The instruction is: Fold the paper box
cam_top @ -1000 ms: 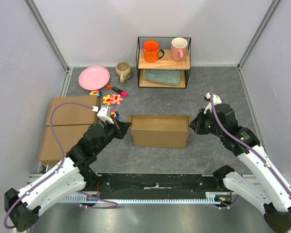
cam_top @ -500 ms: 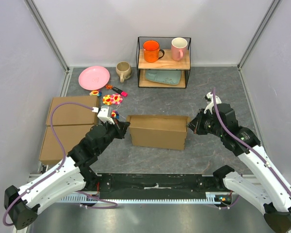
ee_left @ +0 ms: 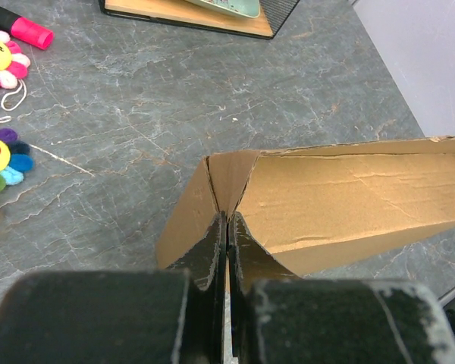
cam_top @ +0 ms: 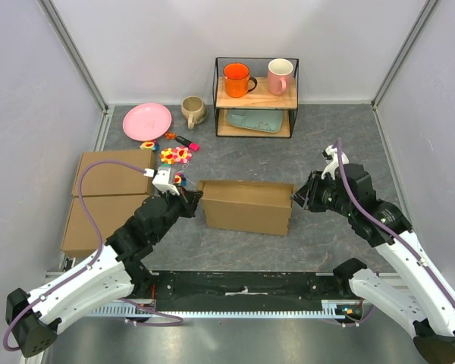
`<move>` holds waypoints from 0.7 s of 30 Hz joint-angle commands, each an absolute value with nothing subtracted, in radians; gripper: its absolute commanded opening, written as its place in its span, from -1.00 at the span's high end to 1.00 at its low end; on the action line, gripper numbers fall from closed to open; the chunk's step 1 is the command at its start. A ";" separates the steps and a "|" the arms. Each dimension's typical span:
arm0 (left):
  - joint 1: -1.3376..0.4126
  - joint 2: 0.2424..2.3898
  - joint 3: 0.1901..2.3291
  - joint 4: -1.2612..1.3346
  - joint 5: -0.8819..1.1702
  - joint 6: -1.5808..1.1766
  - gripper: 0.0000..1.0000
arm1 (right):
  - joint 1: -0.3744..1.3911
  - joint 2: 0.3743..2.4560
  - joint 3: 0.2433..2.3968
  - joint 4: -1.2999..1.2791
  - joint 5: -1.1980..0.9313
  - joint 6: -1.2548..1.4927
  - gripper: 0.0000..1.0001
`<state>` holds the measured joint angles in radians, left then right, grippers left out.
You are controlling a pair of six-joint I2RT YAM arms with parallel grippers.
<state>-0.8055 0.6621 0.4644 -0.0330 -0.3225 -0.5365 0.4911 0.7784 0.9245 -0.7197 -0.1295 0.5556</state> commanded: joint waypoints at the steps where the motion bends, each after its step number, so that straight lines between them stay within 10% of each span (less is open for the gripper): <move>1: -0.813 0.680 0.439 -0.163 -0.351 -0.515 0.97 | 0.497 0.758 0.946 -0.716 -0.094 0.540 0.29; 21: -0.819 0.698 0.463 -0.166 -0.350 -0.517 0.97 | 0.497 0.767 0.896 -0.781 -0.063 0.445 0.30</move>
<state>-0.8158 0.6670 0.4664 -0.0330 -0.3222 -0.5369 0.4934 0.7689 0.9184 -0.7631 -0.0811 0.4736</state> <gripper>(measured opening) 0.025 0.349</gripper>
